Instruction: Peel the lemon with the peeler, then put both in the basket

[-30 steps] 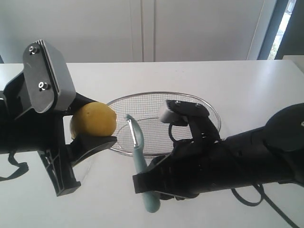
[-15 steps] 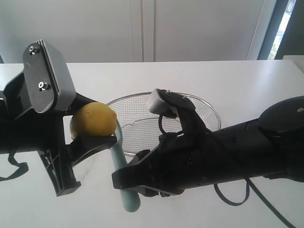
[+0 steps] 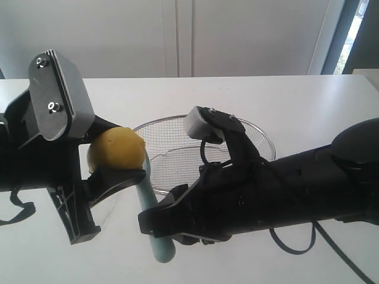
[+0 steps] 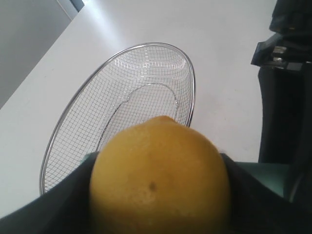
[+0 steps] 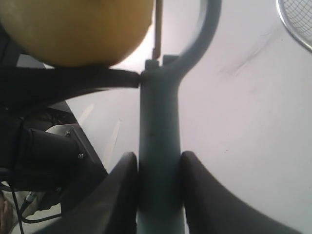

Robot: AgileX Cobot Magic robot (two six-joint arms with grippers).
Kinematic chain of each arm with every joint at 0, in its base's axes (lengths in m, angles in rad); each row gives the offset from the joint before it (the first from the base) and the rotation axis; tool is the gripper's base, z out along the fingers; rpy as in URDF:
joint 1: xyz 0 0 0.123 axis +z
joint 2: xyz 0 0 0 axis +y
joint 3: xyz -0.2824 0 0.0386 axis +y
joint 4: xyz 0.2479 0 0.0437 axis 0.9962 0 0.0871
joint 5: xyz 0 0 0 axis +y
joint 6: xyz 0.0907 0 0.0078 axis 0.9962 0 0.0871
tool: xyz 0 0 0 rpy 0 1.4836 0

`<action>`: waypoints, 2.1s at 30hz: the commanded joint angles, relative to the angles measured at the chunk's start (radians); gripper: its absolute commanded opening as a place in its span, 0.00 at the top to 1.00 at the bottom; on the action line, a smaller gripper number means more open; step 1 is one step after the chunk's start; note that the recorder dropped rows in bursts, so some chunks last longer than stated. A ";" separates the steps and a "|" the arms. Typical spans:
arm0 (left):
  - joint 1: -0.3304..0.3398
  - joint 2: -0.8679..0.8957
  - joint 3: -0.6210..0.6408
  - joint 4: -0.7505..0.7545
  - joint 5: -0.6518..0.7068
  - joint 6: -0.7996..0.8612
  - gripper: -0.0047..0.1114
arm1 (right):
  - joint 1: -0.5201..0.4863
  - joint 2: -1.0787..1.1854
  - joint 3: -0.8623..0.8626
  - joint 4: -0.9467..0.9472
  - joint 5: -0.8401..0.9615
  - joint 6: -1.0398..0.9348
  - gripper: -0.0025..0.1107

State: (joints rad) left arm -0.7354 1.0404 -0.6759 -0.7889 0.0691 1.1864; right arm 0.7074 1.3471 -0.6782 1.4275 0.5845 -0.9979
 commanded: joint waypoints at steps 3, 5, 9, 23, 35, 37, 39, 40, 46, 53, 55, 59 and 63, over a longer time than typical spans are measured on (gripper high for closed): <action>-0.008 -0.006 0.004 -0.013 0.006 -0.004 0.96 | 0.002 -0.033 -0.008 -0.011 -0.006 -0.018 0.98; -0.008 -0.006 0.004 -0.013 0.006 -0.004 0.96 | 0.002 -0.035 -0.008 -0.011 -0.006 -0.018 0.98; -0.008 -0.006 0.004 -0.013 0.006 -0.004 0.96 | 0.002 -0.039 -0.008 -0.016 -0.013 -0.018 0.98; -0.008 -0.006 0.004 -0.013 0.004 -0.004 0.96 | 0.000 -0.062 -0.008 -0.036 -0.028 -0.008 0.98; -0.008 -0.006 0.004 -0.013 0.004 -0.004 0.96 | 0.000 -0.093 -0.006 -0.088 -0.056 0.045 0.98; -0.008 -0.006 0.004 -0.013 0.004 -0.004 0.96 | 0.000 -0.093 -0.006 -0.102 -0.068 0.063 0.98; -0.008 -0.006 0.004 -0.013 0.002 -0.004 0.96 | 0.000 -0.093 -0.006 -0.113 -0.075 0.068 0.98; -0.008 -0.006 0.004 -0.013 0.000 -0.004 0.96 | 0.000 -0.093 -0.006 -0.120 -0.079 0.076 0.98; -0.008 -0.034 0.004 -0.013 -0.015 -0.004 0.96 | 0.000 -0.093 -0.006 -0.131 -0.090 0.085 0.98; -0.005 -0.073 0.033 -0.013 -0.045 -0.004 0.96 | 0.000 -0.093 -0.006 -0.131 -0.102 0.105 0.98; -0.005 -0.073 0.035 -0.013 -0.054 -0.004 0.96 | 0.000 -0.098 -0.006 -0.131 -0.102 0.104 0.98; -0.005 -0.073 0.035 -0.013 -0.054 -0.004 0.96 | 0.000 -0.131 -0.006 -0.131 -0.096 0.105 0.98; -0.005 -0.073 0.035 -0.013 -0.054 -0.004 0.96 | 0.000 -0.175 -0.006 -0.131 -0.096 0.105 0.98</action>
State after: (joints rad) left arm -0.7354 0.9799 -0.6453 -0.7889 0.0198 1.1864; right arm 0.7074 1.2071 -0.6782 1.2979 0.4863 -0.8981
